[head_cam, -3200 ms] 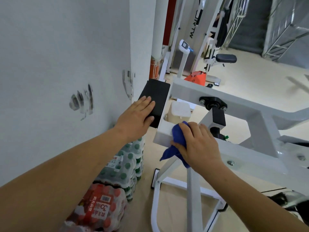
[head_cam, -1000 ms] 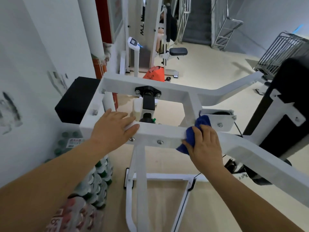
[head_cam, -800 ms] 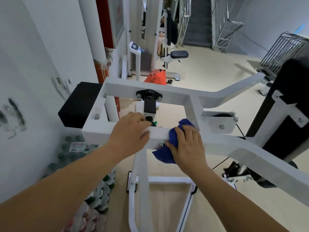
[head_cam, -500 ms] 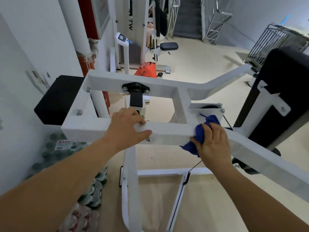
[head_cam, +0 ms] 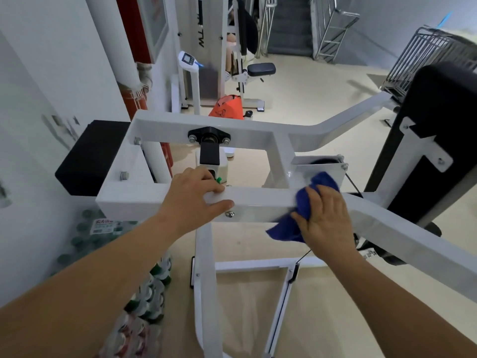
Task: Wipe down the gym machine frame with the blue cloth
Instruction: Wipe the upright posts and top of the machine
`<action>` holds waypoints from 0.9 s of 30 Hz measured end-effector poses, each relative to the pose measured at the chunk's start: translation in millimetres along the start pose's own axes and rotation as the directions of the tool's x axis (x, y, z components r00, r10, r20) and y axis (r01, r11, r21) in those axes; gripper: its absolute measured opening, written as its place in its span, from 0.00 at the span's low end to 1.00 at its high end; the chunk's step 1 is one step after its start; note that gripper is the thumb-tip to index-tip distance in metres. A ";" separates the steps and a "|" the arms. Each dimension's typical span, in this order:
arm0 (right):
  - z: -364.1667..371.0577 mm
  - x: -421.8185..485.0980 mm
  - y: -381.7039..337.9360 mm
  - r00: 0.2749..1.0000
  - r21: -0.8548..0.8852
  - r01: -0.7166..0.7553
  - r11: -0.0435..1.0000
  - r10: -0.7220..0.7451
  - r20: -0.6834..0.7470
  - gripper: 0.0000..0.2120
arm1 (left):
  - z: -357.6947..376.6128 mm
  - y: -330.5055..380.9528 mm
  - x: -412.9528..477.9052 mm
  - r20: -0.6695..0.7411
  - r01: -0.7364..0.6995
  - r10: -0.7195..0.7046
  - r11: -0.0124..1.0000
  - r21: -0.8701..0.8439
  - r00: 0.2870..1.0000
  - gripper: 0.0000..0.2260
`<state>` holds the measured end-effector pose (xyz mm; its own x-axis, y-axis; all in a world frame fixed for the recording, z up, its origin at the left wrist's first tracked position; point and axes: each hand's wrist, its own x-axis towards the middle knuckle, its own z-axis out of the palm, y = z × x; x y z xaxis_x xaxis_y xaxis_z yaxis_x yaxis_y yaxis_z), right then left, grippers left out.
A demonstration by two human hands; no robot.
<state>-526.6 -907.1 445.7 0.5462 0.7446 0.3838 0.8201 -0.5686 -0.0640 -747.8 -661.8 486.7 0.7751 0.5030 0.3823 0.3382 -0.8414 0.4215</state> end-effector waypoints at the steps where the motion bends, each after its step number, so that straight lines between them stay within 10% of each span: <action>1: -2.7 -3.6 12.9 0.999 -0.024 -0.040 0.999 0.041 0.006 0.33 | 0.1 -0.3 0.2 -0.001 -0.008 0.008 1.000 0.008 1.000 0.21; 14: -2.9 -0.3 -35.6 1.000 0.053 0.021 0.998 -0.021 0.010 0.28 | 1.6 -2.0 -1.2 0.011 -0.020 0.020 0.998 0.062 1.000 0.19; 23: -11.0 -6.8 16.6 0.957 0.033 -0.291 0.956 0.291 0.003 0.31 | 4.0 -3.2 -2.0 0.035 -0.038 0.037 0.999 0.030 0.999 0.25; 27: -6.6 6.4 -40.1 0.990 0.057 -0.142 0.988 0.142 0.002 0.26 | 1.9 -0.7 -4.5 0.081 -0.033 0.032 0.999 0.008 0.996 0.24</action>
<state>-557.1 -881.8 456.8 0.6572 0.6573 0.3688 0.7429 -0.6475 -0.1698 -750.5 -663.9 483.1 0.8262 0.4581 0.3280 0.3166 -0.8590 0.4023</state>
